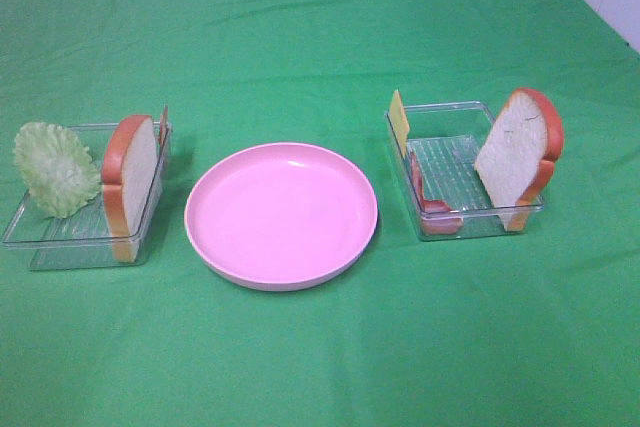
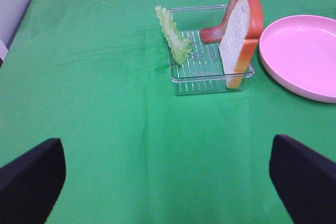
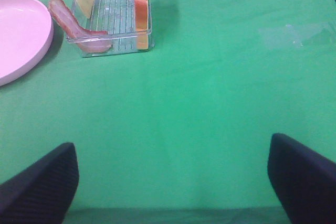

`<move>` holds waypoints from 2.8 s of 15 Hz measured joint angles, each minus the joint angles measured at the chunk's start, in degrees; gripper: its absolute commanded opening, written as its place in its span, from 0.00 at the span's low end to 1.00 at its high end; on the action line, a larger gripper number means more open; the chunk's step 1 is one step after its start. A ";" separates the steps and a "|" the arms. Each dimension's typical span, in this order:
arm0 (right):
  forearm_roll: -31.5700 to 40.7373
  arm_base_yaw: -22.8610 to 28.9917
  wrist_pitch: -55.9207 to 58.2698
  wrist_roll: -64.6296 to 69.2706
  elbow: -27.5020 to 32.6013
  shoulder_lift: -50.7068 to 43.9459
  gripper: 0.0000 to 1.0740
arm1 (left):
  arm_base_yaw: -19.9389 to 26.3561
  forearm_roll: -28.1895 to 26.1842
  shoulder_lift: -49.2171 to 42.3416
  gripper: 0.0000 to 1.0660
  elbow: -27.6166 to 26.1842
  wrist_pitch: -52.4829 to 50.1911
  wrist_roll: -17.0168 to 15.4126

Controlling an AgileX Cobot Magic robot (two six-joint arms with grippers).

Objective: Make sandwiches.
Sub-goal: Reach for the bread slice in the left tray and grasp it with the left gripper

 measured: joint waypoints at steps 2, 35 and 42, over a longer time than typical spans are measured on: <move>0.00 0.00 0.00 0.00 0.00 0.00 0.87 | 0.00 0.00 0.00 0.95 0.00 0.00 0.00; 0.00 0.00 0.00 0.00 0.00 0.00 0.87 | -18.85 1.38 105.83 0.95 -63.14 7.05 -8.71; 0.00 0.00 0.00 0.00 0.00 0.00 0.87 | -20.57 -1.43 115.39 0.95 -66.12 7.05 -11.80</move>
